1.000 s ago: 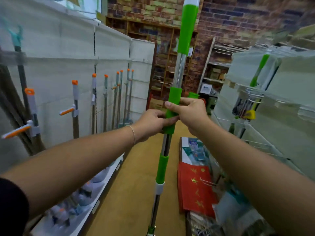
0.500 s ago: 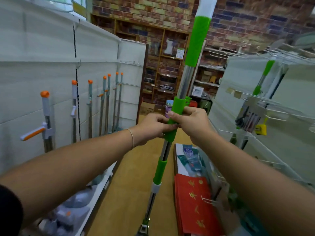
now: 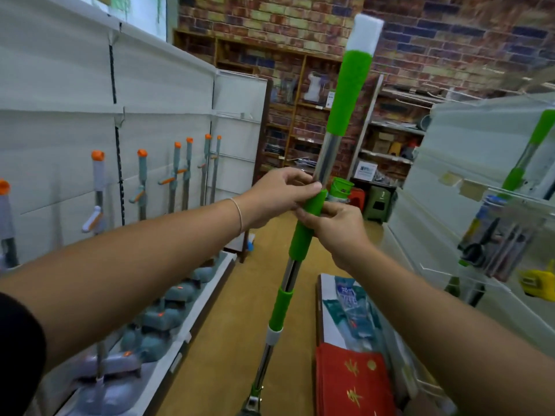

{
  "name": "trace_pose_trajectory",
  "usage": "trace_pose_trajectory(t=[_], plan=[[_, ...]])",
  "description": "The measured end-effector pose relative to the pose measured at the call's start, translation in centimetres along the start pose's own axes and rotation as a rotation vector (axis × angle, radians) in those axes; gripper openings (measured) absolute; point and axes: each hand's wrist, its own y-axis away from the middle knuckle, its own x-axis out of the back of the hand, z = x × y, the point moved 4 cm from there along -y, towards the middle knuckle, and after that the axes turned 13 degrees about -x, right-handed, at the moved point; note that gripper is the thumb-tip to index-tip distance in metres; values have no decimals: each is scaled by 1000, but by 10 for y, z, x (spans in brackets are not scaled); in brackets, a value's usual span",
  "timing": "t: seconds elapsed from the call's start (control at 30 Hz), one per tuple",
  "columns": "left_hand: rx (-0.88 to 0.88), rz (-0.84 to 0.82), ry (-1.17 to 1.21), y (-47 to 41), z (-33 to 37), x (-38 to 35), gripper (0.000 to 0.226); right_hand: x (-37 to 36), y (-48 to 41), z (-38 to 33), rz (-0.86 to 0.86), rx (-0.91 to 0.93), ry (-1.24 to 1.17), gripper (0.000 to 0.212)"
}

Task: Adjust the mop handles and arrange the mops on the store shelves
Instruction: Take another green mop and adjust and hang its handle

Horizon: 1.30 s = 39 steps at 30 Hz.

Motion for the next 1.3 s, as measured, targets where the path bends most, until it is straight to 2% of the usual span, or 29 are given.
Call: trace_pose_trajectory(t=[0.2, 0.3, 0.4, 0.53, 0.67, 0.9, 1.13, 1.3], plan=[[3, -48, 91, -85, -35, -27, 9, 20, -78, 9, -34, -24, 12, 16], [10, -3, 196, -113, -51, -41, 19, 32, -109, 17, -28, -20, 30, 14], [-1, 20, 206, -139, -67, -52, 19, 44, -136, 27, -26, -27, 44, 14], [-11, -4, 170, -170, -91, -62, 12, 63, -174, 31, -47, -88, 189, 20], [-16, -35, 150, -201, -124, -67, 11, 92, -208, 18, -51, -188, 307, 13], [-2, -128, 185, -265, -185, -72, 18, 126, -287, -24, 139, -134, 191, 37], [-7, -265, 233, -330, -226, -69, 2, 99, -361, -48, 354, 73, 252, 16], [-58, -326, 167, -378, -253, -65, 9, 95, -405, -50, 525, 70, 247, 15]])
